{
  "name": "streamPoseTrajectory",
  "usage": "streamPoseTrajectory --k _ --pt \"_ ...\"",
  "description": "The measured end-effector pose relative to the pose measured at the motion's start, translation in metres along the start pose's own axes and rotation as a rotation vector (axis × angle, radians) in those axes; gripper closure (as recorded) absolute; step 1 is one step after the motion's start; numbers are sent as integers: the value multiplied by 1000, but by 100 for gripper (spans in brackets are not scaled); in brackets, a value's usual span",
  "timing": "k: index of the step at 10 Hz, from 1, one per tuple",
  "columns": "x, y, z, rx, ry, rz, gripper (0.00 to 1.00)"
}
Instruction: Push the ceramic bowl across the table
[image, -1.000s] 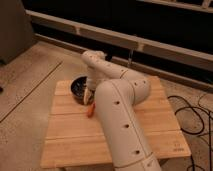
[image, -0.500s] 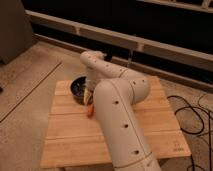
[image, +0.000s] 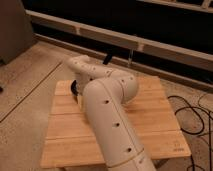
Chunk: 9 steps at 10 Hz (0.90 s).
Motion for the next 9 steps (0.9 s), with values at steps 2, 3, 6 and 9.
streamPoseTrajectory --k 2,3,6,9 --pt "-22 -15 -9 47 -91 11 35" --pt "-30 -22 -15 66 -137 32 35" --pt "-42 -44 -28 97 -287 136 35" --pt "-37 -55 -22 65 -343 214 35"
